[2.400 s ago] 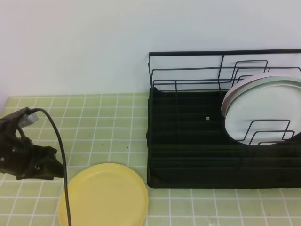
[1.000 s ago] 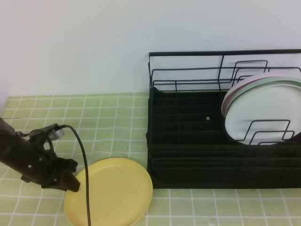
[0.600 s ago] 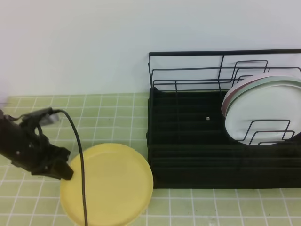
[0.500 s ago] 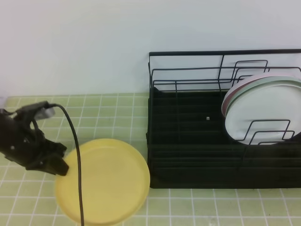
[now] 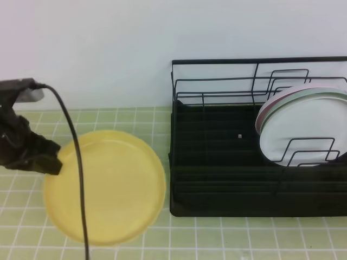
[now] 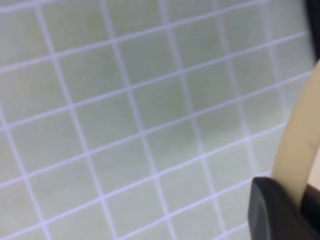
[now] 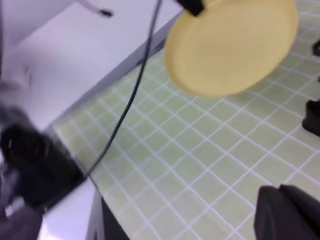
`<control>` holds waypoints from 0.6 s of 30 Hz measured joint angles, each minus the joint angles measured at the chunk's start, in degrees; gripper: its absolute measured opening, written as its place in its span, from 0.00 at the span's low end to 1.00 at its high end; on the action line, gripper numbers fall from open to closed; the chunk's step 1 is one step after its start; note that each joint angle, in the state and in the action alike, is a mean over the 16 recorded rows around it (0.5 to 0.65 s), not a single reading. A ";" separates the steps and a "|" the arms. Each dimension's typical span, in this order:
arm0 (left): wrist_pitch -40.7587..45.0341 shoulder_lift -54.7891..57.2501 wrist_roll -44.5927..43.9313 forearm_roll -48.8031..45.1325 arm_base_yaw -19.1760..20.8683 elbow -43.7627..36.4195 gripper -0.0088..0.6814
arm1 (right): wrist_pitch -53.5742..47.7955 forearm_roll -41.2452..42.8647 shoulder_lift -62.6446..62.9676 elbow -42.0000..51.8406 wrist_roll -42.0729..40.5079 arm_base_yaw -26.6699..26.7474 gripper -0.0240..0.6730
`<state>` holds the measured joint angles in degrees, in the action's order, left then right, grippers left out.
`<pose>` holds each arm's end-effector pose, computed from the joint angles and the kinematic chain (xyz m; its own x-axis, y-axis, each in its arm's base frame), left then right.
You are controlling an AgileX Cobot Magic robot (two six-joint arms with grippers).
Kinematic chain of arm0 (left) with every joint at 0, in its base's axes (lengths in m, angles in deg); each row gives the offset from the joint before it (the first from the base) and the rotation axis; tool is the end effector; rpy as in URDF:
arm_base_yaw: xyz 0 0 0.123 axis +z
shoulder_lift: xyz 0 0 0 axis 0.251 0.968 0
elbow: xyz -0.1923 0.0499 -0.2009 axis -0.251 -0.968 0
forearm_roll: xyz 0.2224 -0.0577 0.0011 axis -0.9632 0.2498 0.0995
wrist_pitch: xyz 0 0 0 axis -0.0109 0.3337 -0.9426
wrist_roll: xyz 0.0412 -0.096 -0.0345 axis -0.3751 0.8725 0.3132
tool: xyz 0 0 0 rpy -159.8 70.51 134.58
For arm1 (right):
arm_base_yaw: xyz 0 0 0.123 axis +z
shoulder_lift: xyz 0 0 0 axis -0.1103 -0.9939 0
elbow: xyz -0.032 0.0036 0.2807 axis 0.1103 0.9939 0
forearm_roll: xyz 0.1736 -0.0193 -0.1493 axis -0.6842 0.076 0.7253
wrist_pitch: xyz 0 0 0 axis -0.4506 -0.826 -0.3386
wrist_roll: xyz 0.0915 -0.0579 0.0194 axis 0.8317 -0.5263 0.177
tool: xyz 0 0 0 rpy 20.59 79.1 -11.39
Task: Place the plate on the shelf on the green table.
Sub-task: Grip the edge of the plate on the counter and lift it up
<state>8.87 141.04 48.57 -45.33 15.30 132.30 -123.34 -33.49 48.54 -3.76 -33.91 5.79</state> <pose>0.2855 -0.0384 0.2731 -0.9024 0.2156 -0.3731 0.3324 0.8992 -0.2844 0.0498 0.0861 0.2928 -0.4809 -0.0773 -0.8734 -0.7102 0.6184 0.3363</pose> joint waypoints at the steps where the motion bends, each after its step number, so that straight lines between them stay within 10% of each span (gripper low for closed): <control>1: -0.05 -0.78 0.04 0.01 -0.79 0.10 0.03 | 0.55 0.06 -0.02 0.00 0.90 -0.01 0.03; 18: -3.67 -7.86 1.06 1.87 -18.02 0.62 0.03 | 8.11 -2.48 -9.11 0.00 3.35 0.01 0.20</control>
<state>5.19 133.18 49.63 -43.46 -2.72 132.92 -115.23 -35.97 39.42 -3.76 -30.55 5.79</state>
